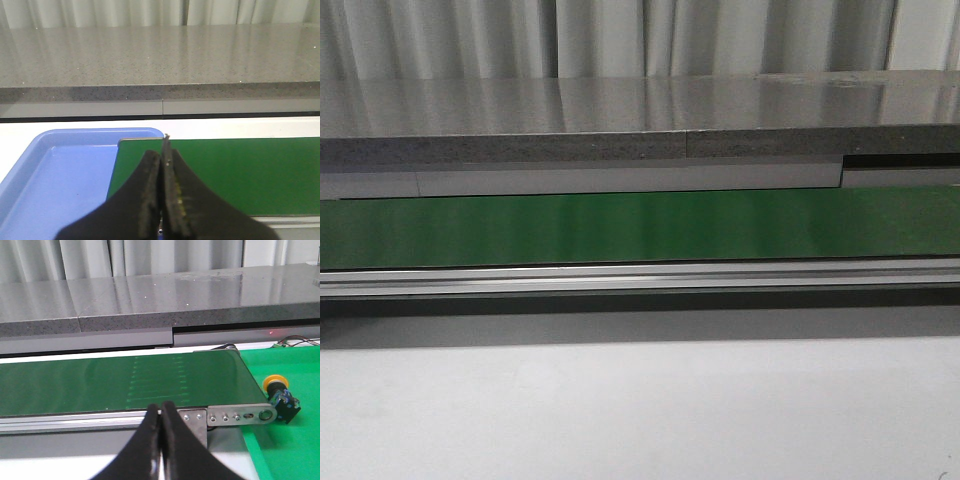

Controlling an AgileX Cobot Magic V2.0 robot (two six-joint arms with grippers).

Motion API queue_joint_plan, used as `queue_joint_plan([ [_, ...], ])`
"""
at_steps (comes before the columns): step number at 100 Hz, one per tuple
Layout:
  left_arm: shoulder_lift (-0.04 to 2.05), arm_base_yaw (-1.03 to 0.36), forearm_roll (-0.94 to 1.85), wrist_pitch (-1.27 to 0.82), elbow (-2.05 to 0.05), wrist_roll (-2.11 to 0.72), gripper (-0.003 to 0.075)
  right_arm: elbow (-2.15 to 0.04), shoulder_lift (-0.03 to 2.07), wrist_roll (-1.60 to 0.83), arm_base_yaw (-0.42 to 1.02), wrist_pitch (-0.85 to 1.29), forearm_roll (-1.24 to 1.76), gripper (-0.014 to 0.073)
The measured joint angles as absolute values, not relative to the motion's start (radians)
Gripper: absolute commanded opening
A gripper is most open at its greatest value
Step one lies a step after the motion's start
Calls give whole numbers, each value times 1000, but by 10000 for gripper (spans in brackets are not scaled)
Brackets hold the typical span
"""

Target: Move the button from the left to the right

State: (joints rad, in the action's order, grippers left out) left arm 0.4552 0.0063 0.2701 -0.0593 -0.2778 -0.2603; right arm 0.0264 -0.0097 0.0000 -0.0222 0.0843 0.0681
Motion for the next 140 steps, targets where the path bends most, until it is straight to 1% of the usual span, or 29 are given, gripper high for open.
queue_joint_plan([
  [61, 455, 6, 270, -59, -273, -260, -20, 26, -10, 0, -22, 84, 68, -67],
  [72, 440, 2, 232, -59, -266, -258, -20, 26, -10, 0, -22, 84, 68, -67],
  [92, 320, -22, 41, -59, -211, -109, -20, 26, -10, 0, -22, 84, 68, -67],
  [126, 39, -22, -62, -59, -6, 45, -20, 26, -10, 0, -22, 84, 68, -67],
  [140, -3, -22, -88, -59, 3, 91, -20, 26, -10, 0, -22, 82, 68, -67],
])
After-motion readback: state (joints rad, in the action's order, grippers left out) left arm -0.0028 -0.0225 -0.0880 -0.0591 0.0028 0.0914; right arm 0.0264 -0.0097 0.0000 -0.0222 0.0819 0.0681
